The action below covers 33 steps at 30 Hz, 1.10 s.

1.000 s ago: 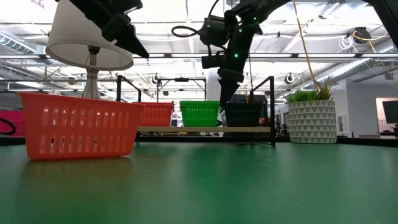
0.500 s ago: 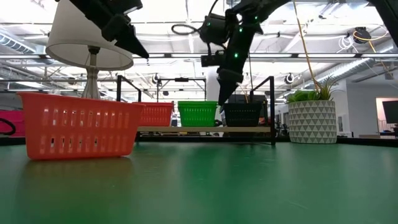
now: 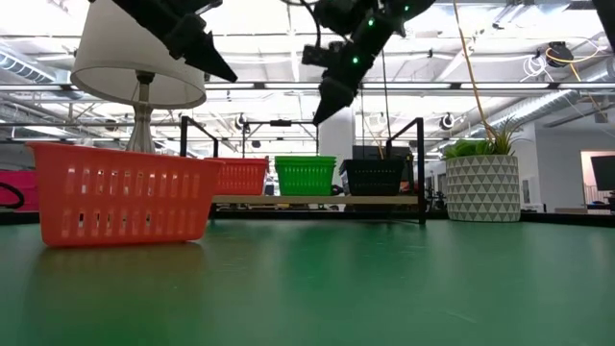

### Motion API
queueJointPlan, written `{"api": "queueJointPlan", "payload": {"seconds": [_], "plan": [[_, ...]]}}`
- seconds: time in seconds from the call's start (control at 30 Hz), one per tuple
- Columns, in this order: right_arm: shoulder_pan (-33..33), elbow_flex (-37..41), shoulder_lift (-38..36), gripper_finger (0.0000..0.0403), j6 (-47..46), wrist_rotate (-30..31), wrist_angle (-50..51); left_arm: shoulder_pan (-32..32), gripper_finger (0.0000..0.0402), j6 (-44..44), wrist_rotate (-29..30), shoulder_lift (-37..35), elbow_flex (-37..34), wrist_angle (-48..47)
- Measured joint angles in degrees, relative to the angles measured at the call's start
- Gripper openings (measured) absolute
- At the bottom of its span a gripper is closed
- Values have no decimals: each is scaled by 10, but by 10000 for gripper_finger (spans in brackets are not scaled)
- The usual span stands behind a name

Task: Stack baskets on shelf by color
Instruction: Stack the orange bin on the orange bin on the shelf

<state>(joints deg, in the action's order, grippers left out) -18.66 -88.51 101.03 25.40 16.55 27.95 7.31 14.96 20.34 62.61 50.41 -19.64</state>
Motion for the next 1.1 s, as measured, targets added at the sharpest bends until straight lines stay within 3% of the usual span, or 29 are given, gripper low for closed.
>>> {"api": "queueJointPlan", "payload": {"seconds": [0.17,0.3,0.47,0.7,0.87,1.1], "plan": [[5,1,-7,0,-40,-33,34,-2,88,-18,-21,0,0,-7],[43,1,-48,0,-89,-49,94,-19,88,-22,-50,0,0,-12],[104,36,-106,0,-129,-46,118,-55,88,-35,-35,35,0,-9],[163,197,-211,0,-149,-46,14,-124,88,-73,-32,122,58,-13],[187,301,-290,0,-168,-46,-73,-195,88,-155,-8,196,98,-53],[197,364,-370,0,-171,-47,-103,-302,88,-295,-8,263,103,-43]]}}
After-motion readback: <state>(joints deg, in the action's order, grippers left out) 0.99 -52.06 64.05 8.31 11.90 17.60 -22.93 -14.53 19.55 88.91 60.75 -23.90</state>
